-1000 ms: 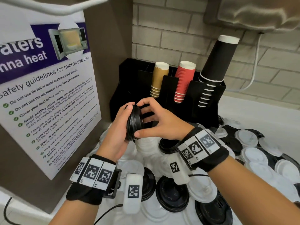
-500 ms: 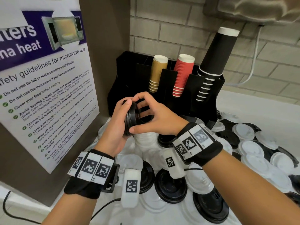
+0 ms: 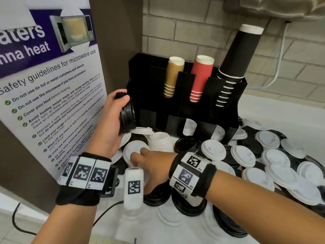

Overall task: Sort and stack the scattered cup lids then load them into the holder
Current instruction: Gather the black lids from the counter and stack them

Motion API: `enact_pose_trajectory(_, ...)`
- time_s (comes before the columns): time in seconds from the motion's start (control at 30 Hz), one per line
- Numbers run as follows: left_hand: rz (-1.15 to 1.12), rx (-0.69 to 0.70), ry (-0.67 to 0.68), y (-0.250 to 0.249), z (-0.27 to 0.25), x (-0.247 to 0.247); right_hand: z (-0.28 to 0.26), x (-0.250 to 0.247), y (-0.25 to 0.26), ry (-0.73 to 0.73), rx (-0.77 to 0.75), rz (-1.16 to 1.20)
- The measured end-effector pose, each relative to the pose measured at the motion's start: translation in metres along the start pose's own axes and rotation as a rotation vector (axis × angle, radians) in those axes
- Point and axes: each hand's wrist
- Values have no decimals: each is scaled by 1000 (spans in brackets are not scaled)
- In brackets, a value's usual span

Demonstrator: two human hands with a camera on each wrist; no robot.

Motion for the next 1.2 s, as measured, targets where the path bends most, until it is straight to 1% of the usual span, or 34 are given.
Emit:
enact_pose_trajectory(0.07,8,-9,2,0,-2,-1,-1,-3,-4,-15,7,15)
enact_pose_trajectory(0.13,-5,-23,-6,-2,-2,-3,-8,-13,-13,-44,55,35)
enact_pose_trajectory(0.17,-11,-24,-10,-2,-2,-4,-12,-19,-19,-61,102,1)
enact_pose_trajectory(0.23,-16,-16,-17,-2,-2,-5,-21,-30,-27,-102,212,-171)
enact_pose_trajectory(0.27,-15,-12,-18,-2,-3,-5,-23,-32,-28,-121,235,-239)
enact_pose_trajectory(0.3,-13,-9,-17,-1,-3,-5,-25,-32,-26,-130,219,-254)
enact_pose_trajectory(0.4,-7,-15,-10,0,-3,-3,-22,-17,-8,-102,101,-182)
enact_pose_trajectory(0.53,-9,-13,2,1,-3,-2,-8,16,19,-115,134,-194)
enact_pose_trajectory(0.67,-11,-16,7,2,-4,-1,1,16,21,-140,144,-149)
enact_pose_trajectory(0.7,-9,-16,5,2,-4,-2,1,13,19,-131,160,-141)
enact_pose_trajectory(0.77,-8,-19,3,2,-5,-2,-3,6,12,-138,241,-174)
enact_pose_trajectory(0.83,-10,-19,0,1,-5,-3,-9,-6,5,-172,346,-295)
enact_pose_trajectory(0.87,-8,-18,0,1,-5,-4,-13,-10,1,-183,370,-362)
enact_pose_trajectory(0.9,-7,-18,0,1,-5,-4,-16,-13,-2,-190,361,-405)
enact_pose_trajectory(0.97,-9,-15,0,2,-5,-3,-21,-12,-5,-142,248,-371)
enact_pose_trajectory(1.0,-9,-11,-1,3,-4,-2,-23,-10,-5,-77,187,-309)
enact_pose_trajectory(1.07,-3,-8,0,4,-4,1,-25,-4,-1,46,129,-256)
enact_pose_trajectory(1.13,4,-11,4,5,-3,3,-24,2,0,51,117,-300)
enact_pose_trajectory(1.2,13,-16,3,6,-2,4,-24,4,1,-10,112,-333)
Point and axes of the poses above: each hand's wrist, its own z-axis towards the middle knuckle, its own x-axis out of the palm, y = z × x, and after that the axes turned 10 degrees about -z, right-handed
